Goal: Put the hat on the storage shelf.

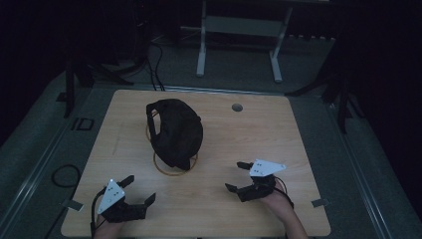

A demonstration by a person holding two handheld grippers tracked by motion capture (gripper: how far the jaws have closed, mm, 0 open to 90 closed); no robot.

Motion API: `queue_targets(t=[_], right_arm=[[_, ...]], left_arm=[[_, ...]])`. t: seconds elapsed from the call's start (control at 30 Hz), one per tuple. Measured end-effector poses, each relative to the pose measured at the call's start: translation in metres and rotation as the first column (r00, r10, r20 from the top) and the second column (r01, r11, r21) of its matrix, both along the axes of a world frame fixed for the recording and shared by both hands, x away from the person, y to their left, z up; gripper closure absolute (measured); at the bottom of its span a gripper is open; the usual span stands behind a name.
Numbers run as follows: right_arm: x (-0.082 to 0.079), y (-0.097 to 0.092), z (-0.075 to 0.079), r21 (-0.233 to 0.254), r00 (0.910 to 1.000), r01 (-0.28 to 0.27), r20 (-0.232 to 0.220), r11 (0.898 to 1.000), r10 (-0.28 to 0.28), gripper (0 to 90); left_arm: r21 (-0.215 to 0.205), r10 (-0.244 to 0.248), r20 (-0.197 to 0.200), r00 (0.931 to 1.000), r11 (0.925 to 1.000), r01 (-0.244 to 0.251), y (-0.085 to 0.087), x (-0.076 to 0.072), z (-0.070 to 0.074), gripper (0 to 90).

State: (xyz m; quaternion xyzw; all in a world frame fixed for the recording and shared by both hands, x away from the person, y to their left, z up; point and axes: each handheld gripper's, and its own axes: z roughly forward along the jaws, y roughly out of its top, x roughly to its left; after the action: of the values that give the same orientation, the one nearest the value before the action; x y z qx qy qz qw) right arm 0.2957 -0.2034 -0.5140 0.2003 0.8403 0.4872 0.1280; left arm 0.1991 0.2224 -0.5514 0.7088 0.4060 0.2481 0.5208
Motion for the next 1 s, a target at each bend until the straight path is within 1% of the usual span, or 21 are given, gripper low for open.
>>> queue_targets(t=[0.07,0.23,0.37,0.47,0.53,0.63,0.67,0.8,0.87,0.93,1.0], right_arm=[[-0.001,-0.006,-0.003,0.007,0.9999,0.013,-0.003,1.0,-0.013,13.8],[-0.002,-0.022,-0.008,-0.007,0.9985,0.054,-0.003,0.999,-0.054,13.8],[-0.003,-0.035,-0.011,-0.002,0.9961,0.088,-0.007,0.996,-0.088,13.9],[-0.004,-0.045,-0.013,-0.009,0.9932,0.117,-0.006,0.993,-0.117,13.9],[-0.005,-0.051,-0.014,0.004,0.9897,0.143,-0.007,0.99,-0.143,13.9],[-0.007,-0.06,-0.016,0.003,0.9864,0.164,0.0,0.986,-0.164,13.9],[-0.008,-0.064,-0.017,0.002,0.9854,0.17,-0.004,0.985,-0.17,13.9],[-0.011,-0.079,-0.022,-0.012,0.9777,0.21,-0.009,0.978,-0.21,13.9],[-0.012,-0.088,-0.023,-0.004,0.9718,0.235,-0.012,0.972,-0.235,13.9],[-0.012,-0.096,-0.023,-0.006,0.9649,0.263,-0.005,0.965,-0.263,14.0],[-0.012,-0.102,-0.024,-0.002,0.9596,0.281,-0.01,0.96,-0.281,14.0]], left_arm=[[0.0,-0.002,-0.003,1.0,1.0,0.002,0.0,0.0,0.0,2.4],[0.006,0.007,-0.007,0.9999,1.0,-0.007,0.0,0.001,-0.001,2.4],[0.001,0.011,-0.009,0.9999,0.9999,-0.011,0.0,0.001,-0.001,2.4],[0.008,0.018,-0.015,0.9997,0.9998,-0.018,0.0,0.002,-0.002,2.4],[0.016,0.035,-0.021,0.9992,0.9993,-0.034,0.0,0.002,-0.002,2.4],[0.016,0.052,-0.022,0.9984,0.9985,-0.052,0.001,0.003,-0.002,2.4],[0.011,0.05,-0.023,0.9985,0.9987,-0.049,0.002,0.003,-0.002,2.4],[0.016,0.048,-0.026,0.9985,0.9987,-0.047,0.002,0.003,-0.003,2.4],[0.013,0.045,-0.025,0.9987,0.9989,-0.045,0.001,0.003,-0.003,2.4],[0.019,0.045,-0.026,0.9986,0.9988,-0.045,0.001,0.003,-0.003,2.4],[0.018,0.045,-0.026,0.9987,0.9989,-0.044,0.001,0.003,-0.003,2.4]])
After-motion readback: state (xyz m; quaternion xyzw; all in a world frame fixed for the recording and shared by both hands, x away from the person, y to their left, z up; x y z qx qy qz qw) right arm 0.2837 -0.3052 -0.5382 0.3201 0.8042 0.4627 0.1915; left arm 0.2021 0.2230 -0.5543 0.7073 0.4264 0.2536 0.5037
